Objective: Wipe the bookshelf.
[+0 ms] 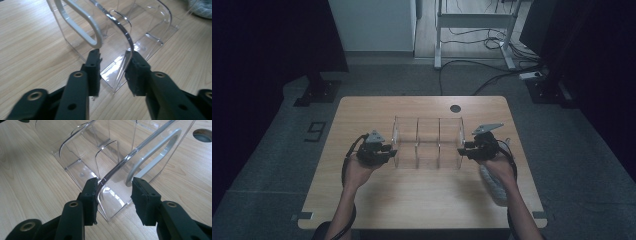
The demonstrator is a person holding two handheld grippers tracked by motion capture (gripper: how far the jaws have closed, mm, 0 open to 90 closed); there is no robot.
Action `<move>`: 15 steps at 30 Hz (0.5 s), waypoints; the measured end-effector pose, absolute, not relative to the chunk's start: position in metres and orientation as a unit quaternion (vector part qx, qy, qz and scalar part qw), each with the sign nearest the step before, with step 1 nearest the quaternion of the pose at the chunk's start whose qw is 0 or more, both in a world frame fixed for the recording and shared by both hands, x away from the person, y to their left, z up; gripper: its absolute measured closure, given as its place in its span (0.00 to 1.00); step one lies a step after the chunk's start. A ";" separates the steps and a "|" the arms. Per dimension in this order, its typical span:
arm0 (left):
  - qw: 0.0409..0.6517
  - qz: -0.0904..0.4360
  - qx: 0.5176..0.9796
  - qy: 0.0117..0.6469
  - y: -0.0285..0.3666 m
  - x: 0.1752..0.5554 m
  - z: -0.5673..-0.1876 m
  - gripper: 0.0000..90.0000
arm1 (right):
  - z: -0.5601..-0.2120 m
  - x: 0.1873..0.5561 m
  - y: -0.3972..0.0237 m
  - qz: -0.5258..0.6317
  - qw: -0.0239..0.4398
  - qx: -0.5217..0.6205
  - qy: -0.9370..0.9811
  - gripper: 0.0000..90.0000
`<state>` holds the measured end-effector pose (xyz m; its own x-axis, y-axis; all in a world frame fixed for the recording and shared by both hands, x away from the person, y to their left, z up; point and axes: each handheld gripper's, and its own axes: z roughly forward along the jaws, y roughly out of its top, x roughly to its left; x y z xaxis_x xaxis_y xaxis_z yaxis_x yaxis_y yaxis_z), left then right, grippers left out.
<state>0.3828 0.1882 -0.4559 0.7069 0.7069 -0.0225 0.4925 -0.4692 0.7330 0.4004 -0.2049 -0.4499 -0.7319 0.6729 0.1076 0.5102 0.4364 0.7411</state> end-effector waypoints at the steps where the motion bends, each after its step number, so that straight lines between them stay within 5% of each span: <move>1: 0.370 0.146 0.845 0.357 0.189 0.382 -0.456 0.66 | -0.450 0.400 -0.205 0.395 0.105 0.351 0.842 0.60; 10: 0.401 0.141 0.828 0.365 0.197 0.368 -0.448 0.24 | -0.445 0.388 -0.211 0.401 0.106 0.339 0.844 0.31; 15: 0.409 0.142 0.830 0.352 0.200 0.354 -0.443 0.15 | -0.439 0.377 -0.215 0.410 0.105 0.338 0.841 0.20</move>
